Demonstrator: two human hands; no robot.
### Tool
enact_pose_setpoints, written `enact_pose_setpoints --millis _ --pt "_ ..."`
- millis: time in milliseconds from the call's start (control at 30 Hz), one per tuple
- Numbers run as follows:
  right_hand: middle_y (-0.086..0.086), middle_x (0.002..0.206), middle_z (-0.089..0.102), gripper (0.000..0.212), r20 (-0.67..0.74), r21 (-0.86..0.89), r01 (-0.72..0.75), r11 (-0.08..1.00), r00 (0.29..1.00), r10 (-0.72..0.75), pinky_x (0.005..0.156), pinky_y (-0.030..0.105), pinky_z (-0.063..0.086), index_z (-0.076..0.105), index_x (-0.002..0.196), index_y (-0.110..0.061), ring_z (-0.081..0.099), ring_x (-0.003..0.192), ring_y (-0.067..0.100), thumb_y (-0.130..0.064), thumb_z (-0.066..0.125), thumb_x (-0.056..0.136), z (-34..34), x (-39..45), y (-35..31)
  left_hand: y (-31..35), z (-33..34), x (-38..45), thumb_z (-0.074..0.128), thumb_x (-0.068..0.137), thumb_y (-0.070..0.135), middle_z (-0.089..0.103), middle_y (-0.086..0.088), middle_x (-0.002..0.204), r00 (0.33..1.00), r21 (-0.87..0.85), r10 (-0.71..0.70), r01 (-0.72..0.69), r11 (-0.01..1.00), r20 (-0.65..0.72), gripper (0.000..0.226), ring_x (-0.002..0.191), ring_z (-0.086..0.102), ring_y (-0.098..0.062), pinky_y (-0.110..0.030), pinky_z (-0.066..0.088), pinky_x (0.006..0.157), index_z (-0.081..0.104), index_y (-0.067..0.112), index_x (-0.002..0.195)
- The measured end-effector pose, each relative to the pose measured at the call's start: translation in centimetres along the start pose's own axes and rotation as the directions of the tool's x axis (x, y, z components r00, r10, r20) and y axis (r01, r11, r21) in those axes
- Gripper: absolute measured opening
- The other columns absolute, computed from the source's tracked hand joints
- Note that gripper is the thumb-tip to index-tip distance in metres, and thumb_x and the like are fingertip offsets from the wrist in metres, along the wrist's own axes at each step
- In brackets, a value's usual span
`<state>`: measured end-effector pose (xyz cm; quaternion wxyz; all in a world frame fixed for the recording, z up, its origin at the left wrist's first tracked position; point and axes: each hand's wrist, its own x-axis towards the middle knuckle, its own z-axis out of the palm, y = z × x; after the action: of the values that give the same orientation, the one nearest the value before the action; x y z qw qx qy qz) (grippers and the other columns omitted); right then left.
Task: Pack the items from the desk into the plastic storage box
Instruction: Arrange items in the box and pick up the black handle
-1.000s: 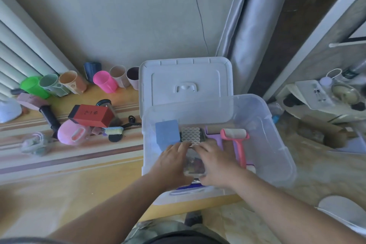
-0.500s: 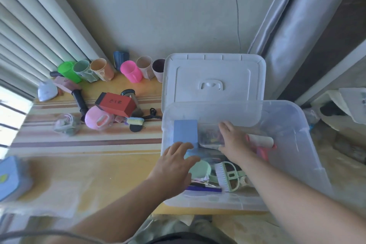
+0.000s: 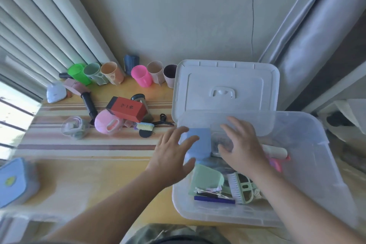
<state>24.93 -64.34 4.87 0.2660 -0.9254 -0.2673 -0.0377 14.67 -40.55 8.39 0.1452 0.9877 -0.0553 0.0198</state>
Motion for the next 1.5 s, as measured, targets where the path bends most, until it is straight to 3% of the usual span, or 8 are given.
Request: enact_pose_setpoints --millis 233,500,767,867,1000,1267,1433,1500 --pt "0.009 0.136 0.053 0.049 0.02 0.062 0.226 0.972 0.974 -0.228 0.1 0.049 0.048 0.068 0.124 -0.012 0.05 0.123 0.038 -0.02 0.07 0.076 4.2 7.1 -14.2 -13.4 -4.1 -0.6 0.072 0.081 0.039 0.047 0.001 0.141 0.94 -0.044 -0.334 0.332 0.942 -0.069 0.058 0.129 0.042 -0.03 -0.052 0.04 0.107 0.054 0.039 0.136" --pt "0.0 0.142 0.046 0.057 0.42 -0.019 0.25 0.968 0.881 -0.219 0.099 0.051 0.049 0.053 0.136 -0.025 0.044 0.122 0.032 -0.023 0.064 0.08 18.9 13.8 -26.5 -34.5 -4.3 -8.2 0.065 0.08 0.039 0.023 -0.004 0.158 0.705 0.053 -0.681 0.686 0.726 0.197 0.079 0.144 0.027 -0.036 -0.052 0.031 0.118 0.032 0.044 0.151" --pt "-0.006 0.159 0.015 0.061 0.666 -0.093 0.148 0.985 0.745 -0.049 0.095 0.047 0.052 0.035 0.144 -0.032 0.039 0.135 0.034 -0.019 0.063 0.092 28.8 19.6 -33.3 -49.4 -3.9 -8.4 0.076 0.077 0.049 0.002 -0.01 0.166 0.661 0.128 -0.709 0.703 0.7 0.244 0.111 0.152 0.013 -0.041 -0.053 0.031 0.119 0.002 0.044 0.159" --pt "-0.005 0.161 0.014 0.061 0.675 -0.111 0.16 0.981 0.736 -0.044 0.095 0.047 0.049 0.034 0.144 -0.033 0.04 0.133 0.035 -0.02 0.063 0.092 30.5 20.7 -33.9 -51.2 -2.3 -7.1 0.074 0.075 0.062 0.003 -0.007 0.165 0.684 0.085 -0.665 0.675 0.732 0.3 0.113 0.151 0.012 -0.042 -0.056 0.03 0.118 -0.002 0.046 0.157" --pt "-0.002 0.157 0.026 0.055 0.64 -0.134 0.217 0.967 0.764 -0.083 0.088 0.045 0.051 0.039 0.141 -0.032 0.041 0.123 0.033 -0.028 0.063 0.093 31.7 21.8 -34.9 -51.2 -1.0 -6.8 0.075 0.08 0.047 0.016 -0.012 0.155 0.703 0.023 -0.634 0.664 0.748 0.323 0.102 0.138 0.032 -0.045 -0.052 0.047 0.104 0.007 0.047 0.155" --pt "0.007 0.152 0.04 0.06 0.603 -0.199 0.255 0.946 0.793 -0.087 0.102 0.053 0.043 0.031 0.153 -0.035 0.035 0.135 0.037 -0.044 0.052 0.098 36.6 27.8 -39.7 -49.2 -2.4 -11.7 0.075 0.073 0.054 0.025 -0.003 0.147 0.764 -0.08 -0.588 0.625 0.777 0.265 0.106 0.132 0.038 -0.034 -0.046 0.052 0.099 0.006 0.056 0.153" --pt "0.014 0.15 0.048 0.048 0.765 -0.474 0.3 0.828 0.606 0.219 0.111 0.078 0.008 0.05 0.146 -0.039 0.019 0.147 0.049 -0.038 0.051 0.098 40.5 29.0 -41.9 -49.4 -3.5 -15.0 0.074 0.073 0.047 0.024 -0.003 0.151 0.735 -0.07 -0.626 0.661 0.747 0.26 0.112 0.131 0.038 -0.034 -0.045 0.05 0.102 -0.002 0.058 0.153" --pt "0.014 0.144 0.053 0.047 0.781 -0.492 0.364 0.791 0.587 0.216 0.11 0.079 0.002 0.058 0.14 -0.037 0.019 0.146 0.048 -0.029 0.05 0.094 40.8 27.4 -42.5 -50.0 -3.4 -16.1 0.075 0.071 0.045 0.027 -0.004 0.15 0.716 -0.071 -0.651 0.685 0.725 0.253 0.114 0.131 0.04 -0.035 -0.046 0.047 0.105 -0.001 0.053 0.156"
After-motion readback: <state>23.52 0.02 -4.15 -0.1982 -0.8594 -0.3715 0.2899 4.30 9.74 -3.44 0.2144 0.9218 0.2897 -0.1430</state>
